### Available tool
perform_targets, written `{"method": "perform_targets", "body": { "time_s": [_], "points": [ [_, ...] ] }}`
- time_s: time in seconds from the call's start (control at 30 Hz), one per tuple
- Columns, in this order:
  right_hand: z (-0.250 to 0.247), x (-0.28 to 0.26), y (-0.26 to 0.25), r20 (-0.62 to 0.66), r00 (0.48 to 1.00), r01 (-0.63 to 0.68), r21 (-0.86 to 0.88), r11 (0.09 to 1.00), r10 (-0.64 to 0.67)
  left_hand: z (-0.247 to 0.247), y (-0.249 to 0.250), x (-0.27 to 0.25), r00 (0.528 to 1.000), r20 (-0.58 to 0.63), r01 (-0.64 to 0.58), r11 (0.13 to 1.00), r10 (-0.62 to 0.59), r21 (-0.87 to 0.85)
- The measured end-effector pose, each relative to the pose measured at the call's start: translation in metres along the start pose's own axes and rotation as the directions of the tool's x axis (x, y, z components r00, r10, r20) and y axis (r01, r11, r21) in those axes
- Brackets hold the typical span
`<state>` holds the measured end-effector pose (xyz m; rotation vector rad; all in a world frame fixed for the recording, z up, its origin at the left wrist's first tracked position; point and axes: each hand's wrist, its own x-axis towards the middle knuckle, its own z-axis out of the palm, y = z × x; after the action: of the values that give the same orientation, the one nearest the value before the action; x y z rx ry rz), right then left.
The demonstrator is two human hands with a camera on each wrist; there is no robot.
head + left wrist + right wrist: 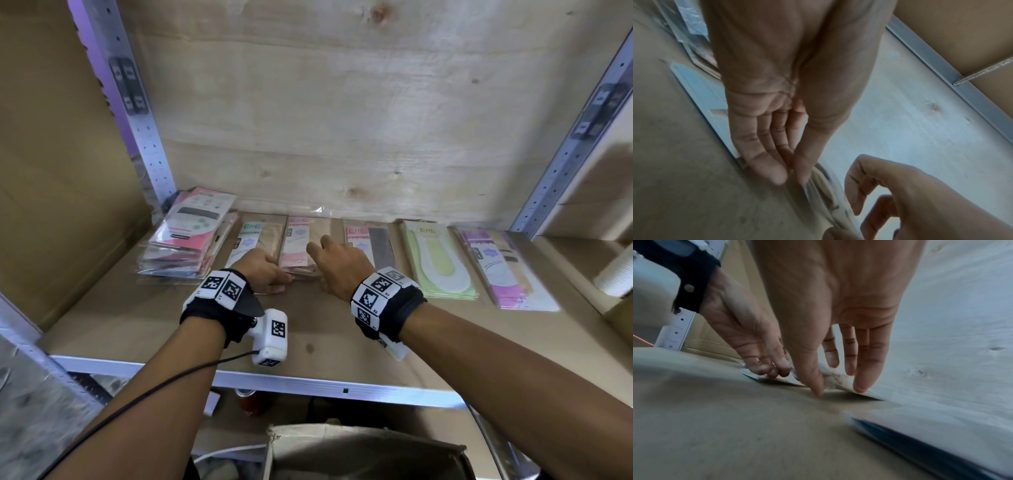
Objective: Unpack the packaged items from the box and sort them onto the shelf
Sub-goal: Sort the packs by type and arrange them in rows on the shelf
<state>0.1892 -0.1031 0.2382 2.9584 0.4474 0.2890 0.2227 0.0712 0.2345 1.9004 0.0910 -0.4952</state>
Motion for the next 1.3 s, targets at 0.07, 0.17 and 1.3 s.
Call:
{"method": "perform_targets", "body": {
  "time_s": [0.07,0.17,1.3],
  "points": [
    [0.000,0.002,0.000,0.005,1.000,0.007,0.004,1.000,-0.007,0.000,-0.002,0.000,1.000,0.023,0.018,1.000,-0.018,0.010],
    [0.001,0.005,-0.001,-0.006,0.999,0.033,-0.018,0.999,-0.033,0.001,-0.002,0.003,0.999,0.002,-0.038,0.998,0.038,0.050],
    [0.007,0.010,-0.002,-0.004,1.000,0.006,-0.041,0.999,-0.006,0.006,0.015,-0.005,0.990,0.073,0.139,0.867,-0.118,-0.479]
  ]
}}
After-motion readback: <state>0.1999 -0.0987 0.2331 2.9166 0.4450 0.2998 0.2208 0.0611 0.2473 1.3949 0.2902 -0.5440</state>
